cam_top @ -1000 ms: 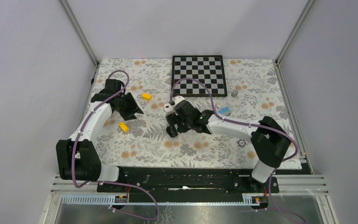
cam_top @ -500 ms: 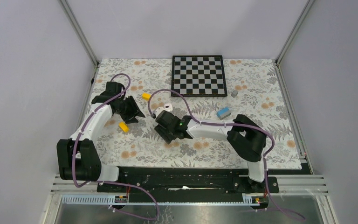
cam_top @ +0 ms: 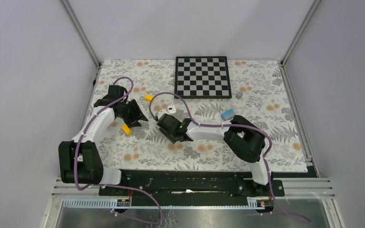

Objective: Insert the wireless bluetooth earbuds into the charging case
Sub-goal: Adjust the charging case at the center of the board.

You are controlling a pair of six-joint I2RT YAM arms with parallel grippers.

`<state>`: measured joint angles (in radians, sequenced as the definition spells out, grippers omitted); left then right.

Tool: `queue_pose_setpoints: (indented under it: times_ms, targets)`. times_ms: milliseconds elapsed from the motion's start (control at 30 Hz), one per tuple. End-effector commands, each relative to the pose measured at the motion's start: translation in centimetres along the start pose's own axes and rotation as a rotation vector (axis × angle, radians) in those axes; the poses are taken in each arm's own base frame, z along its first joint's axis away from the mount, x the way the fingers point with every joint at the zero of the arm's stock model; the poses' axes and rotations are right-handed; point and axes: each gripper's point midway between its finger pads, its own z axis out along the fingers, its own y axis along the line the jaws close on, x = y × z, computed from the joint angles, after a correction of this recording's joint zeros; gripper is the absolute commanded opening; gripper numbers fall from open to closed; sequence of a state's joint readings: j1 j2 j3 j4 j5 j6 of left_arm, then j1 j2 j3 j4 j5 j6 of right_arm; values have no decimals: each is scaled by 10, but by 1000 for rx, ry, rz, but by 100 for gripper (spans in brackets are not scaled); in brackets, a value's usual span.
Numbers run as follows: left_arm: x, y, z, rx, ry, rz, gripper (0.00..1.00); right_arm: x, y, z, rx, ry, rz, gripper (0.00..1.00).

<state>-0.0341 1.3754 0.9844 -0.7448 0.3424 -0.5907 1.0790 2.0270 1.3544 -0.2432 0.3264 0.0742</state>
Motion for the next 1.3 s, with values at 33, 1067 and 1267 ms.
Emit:
queue_pose_setpoints:
  times_ms: [33,1067,1267]
  targets:
    - [-1,-8,-3,58,-14,27,46,-28,-1,-12,-20,-98,71,35]
    - [26,-14,-16,184,-26,96,48,-7,37,-141,-1398,-121,1190,31]
    - [26,-14,-12,191,-13,107,49,8,33,-125,-1333,-117,1268,32]
